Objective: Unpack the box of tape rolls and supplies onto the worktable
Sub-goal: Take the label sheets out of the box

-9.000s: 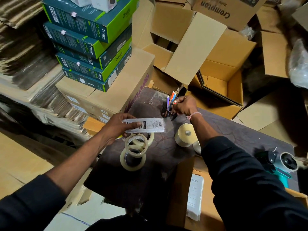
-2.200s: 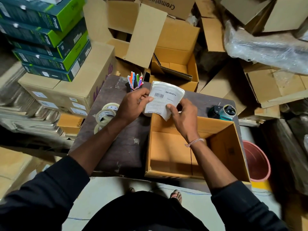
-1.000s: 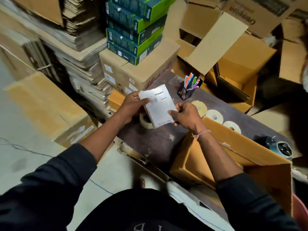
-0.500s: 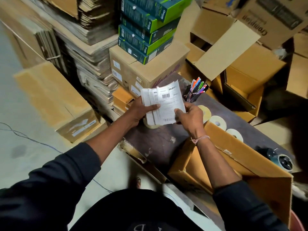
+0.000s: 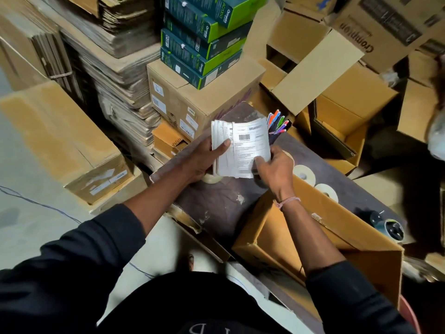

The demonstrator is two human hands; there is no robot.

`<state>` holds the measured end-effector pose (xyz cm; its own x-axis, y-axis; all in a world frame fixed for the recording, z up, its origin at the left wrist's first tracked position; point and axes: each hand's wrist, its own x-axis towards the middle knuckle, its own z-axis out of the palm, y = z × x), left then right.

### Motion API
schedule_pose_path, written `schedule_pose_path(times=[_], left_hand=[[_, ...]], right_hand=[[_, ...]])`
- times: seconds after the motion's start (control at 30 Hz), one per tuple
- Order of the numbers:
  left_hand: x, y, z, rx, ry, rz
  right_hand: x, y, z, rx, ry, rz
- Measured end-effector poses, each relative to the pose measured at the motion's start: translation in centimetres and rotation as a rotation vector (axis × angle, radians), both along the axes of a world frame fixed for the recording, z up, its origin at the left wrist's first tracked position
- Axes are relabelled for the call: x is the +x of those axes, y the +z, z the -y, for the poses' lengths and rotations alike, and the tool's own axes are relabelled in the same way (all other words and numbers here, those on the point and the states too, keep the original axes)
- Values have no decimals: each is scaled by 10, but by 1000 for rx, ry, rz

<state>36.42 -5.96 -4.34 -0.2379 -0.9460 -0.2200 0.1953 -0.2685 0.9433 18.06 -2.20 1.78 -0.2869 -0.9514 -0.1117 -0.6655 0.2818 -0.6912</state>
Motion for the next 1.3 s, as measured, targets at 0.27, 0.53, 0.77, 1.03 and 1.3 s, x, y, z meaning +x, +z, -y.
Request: schedule_pose_path(times=[0.27, 0.53, 0.77, 1.03, 1.3], left_hand=[[-1, 0, 5, -94, -25, 185], [9, 16, 7, -97, -104, 254], [16, 16, 5, -97, -5, 170], [27, 4, 5, -39, 141, 83], [62, -24, 3, 57, 214, 252]], right_hand=[[10, -7, -2, 172, 217, -31], [11, -10, 10, 90, 385, -108], [17, -16, 15, 87, 391, -31], [25, -17, 21, 149, 531, 165], [53, -31, 44, 392, 793, -466]])
